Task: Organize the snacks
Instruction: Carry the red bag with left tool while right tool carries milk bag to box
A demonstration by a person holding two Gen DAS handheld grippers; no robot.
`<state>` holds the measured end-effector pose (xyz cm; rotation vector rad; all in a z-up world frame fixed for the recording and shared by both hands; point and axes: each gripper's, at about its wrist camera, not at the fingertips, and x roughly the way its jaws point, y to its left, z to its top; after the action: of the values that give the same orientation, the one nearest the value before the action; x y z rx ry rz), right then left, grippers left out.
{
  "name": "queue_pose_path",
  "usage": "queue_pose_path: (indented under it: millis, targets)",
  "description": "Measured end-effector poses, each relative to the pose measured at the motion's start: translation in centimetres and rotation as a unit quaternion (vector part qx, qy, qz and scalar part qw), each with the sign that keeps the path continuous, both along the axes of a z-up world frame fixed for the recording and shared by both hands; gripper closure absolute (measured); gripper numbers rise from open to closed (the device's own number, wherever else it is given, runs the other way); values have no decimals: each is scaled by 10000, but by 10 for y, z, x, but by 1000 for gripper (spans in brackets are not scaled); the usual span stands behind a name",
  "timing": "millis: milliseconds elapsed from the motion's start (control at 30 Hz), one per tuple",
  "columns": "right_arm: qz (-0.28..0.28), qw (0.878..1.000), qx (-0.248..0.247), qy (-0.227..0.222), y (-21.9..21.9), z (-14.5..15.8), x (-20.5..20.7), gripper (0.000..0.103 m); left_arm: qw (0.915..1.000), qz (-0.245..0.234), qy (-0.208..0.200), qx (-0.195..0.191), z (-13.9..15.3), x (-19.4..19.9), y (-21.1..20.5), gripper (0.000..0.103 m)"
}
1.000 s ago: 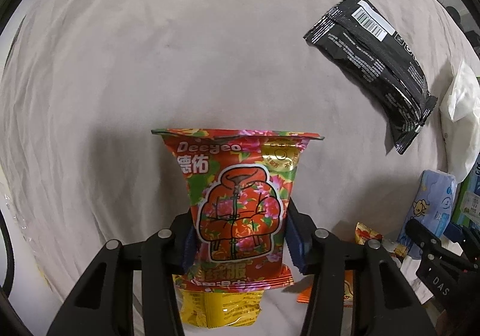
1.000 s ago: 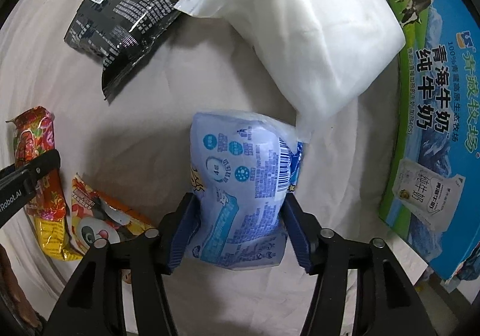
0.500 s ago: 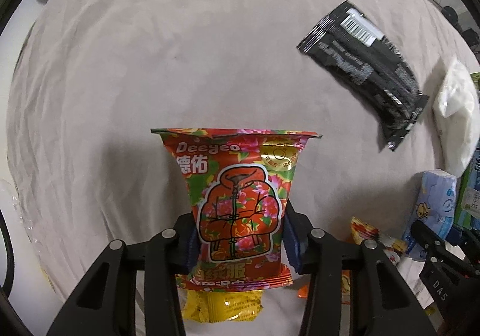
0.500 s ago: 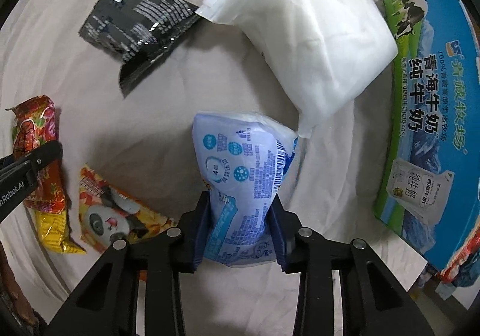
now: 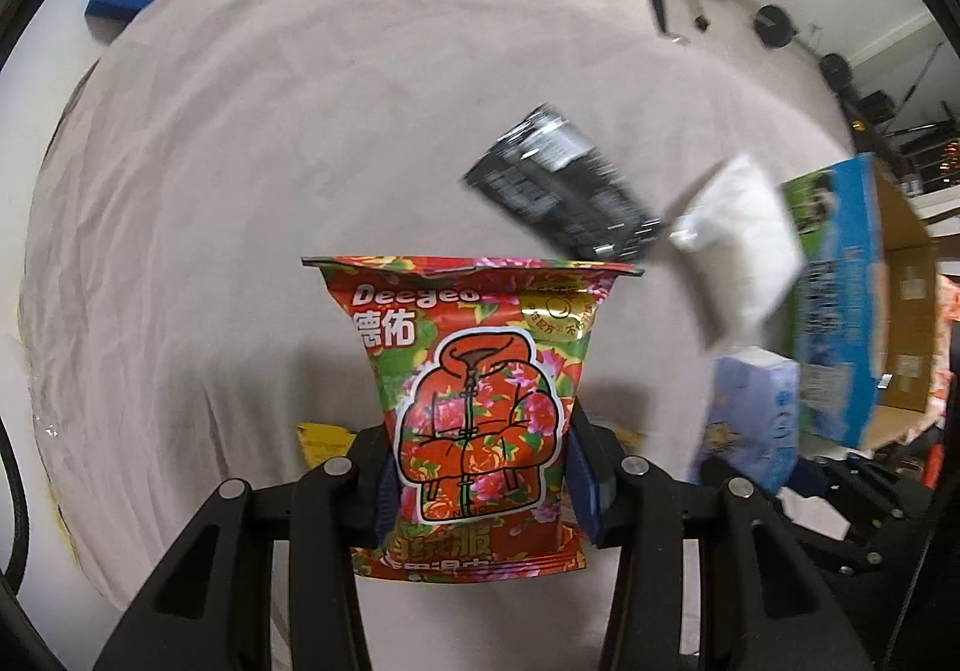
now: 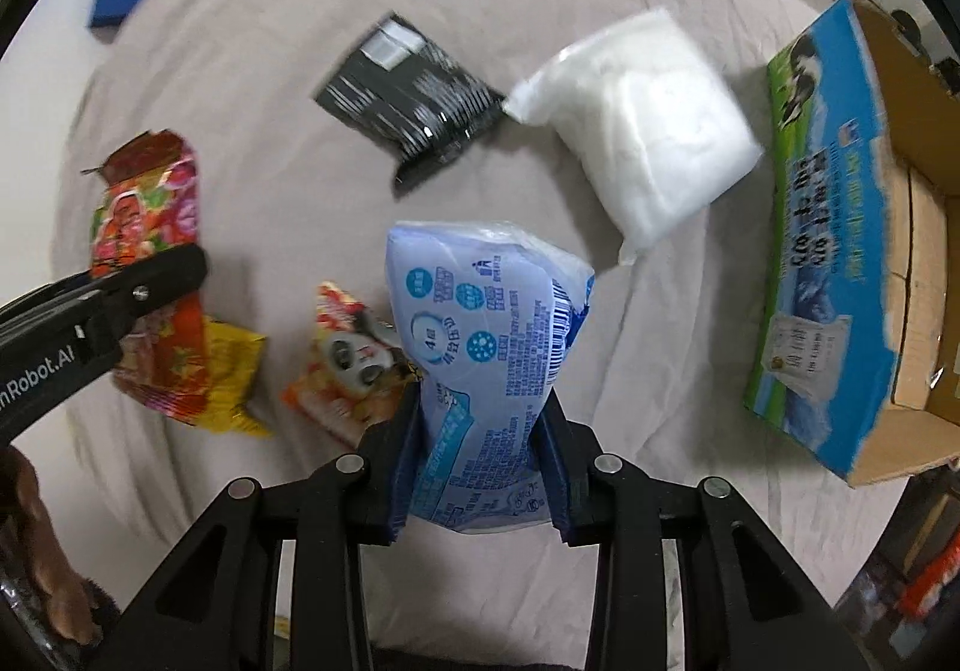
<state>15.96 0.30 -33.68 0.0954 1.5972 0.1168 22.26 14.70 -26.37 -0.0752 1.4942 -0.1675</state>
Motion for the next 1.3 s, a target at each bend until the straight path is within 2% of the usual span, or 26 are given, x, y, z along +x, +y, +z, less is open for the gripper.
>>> queue_pose_path:
  millis: [133,300,433,633,733,833,933,1067,1133,1167,1300]
  targets:
    - [43,9994,198,-285,-19,38,-6,65,9996,-137,-195,-178,38,-1,-17,61]
    - [-41,9974,304,-645,-72,95,-5,65,9982,-340,-330,-378,72,7,-57,61]
    - [-259,9953,254,-903,-130,139,-7,65,9960,-585,-375,-562,94,13,-114,61]
    - [-613,9916,59,-1141,-240,170,-12,65,9894,-1132,-502,-765,113,23,-224,61]
    - [-868,9896,-40,-1148,-298,165,-3,65,9864,-1280,-349,-973,109,34,-278,61]
    - [-1056,9882,-78,-1105,-359,156,5,65,9845,-1297,-118,-1173,94,48,-323,61]
    - [-1057,9894,-60,-995,-400,136,20,65,9839,-1275,73,-1250,74,59,-363,61]
    - [-945,9921,-104,-824,-435,98,41,65,9832,-1169,415,-1340,41,73,-400,61]
    - [-803,9942,-116,-702,-446,75,54,65,9810,-1099,719,-1431,18,84,-413,61]
    - [-735,9951,-123,-652,-444,63,61,65,9799,-1056,869,-1453,6,90,-419,61]
    - [-523,9973,-243,-461,-447,25,82,65,9816,-927,1033,-1309,-23,101,-428,61]
